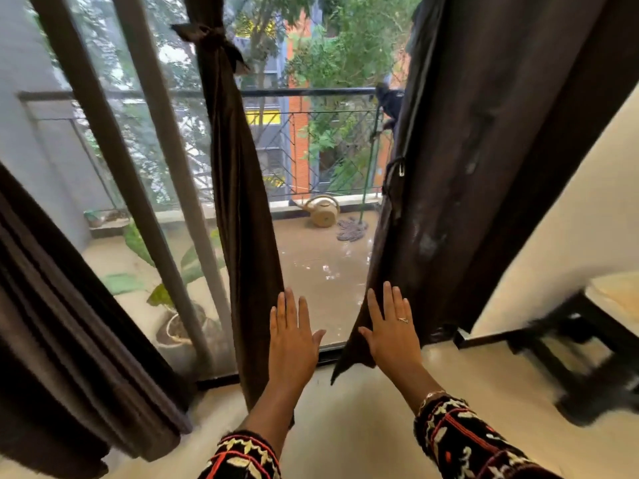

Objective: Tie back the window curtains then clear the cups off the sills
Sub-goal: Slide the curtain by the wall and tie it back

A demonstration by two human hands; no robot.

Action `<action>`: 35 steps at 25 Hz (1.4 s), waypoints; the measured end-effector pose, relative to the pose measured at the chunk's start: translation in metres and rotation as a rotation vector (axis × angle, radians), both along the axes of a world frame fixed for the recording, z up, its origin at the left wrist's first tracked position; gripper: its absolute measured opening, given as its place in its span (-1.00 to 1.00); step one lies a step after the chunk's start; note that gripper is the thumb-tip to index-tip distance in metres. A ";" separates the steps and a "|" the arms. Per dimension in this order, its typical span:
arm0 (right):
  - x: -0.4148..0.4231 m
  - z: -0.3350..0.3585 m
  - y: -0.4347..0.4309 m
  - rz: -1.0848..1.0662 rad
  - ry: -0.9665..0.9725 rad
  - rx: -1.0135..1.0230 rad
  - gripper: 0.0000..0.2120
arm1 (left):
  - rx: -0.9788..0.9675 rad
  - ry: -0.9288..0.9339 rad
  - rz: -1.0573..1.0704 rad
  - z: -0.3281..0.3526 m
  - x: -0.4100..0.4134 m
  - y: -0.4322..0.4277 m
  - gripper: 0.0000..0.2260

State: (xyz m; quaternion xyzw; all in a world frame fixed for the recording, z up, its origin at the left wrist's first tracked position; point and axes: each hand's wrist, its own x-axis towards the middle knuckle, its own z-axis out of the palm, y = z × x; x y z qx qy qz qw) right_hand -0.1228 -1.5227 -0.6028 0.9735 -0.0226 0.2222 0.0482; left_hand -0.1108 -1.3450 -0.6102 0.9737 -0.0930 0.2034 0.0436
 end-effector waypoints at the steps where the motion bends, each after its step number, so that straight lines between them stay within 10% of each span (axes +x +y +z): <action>1: -0.005 0.002 -0.012 -0.021 0.001 0.002 -0.20 | -0.012 0.002 -0.022 0.002 0.000 -0.009 -0.30; 19: 0.072 0.075 -0.246 -0.138 -0.192 0.115 -0.45 | -0.106 -0.319 -0.238 0.062 0.106 -0.236 -0.39; 35: 0.197 0.315 -0.280 0.246 -0.596 0.019 -0.39 | 0.144 -0.895 -0.084 0.342 0.237 -0.244 -0.43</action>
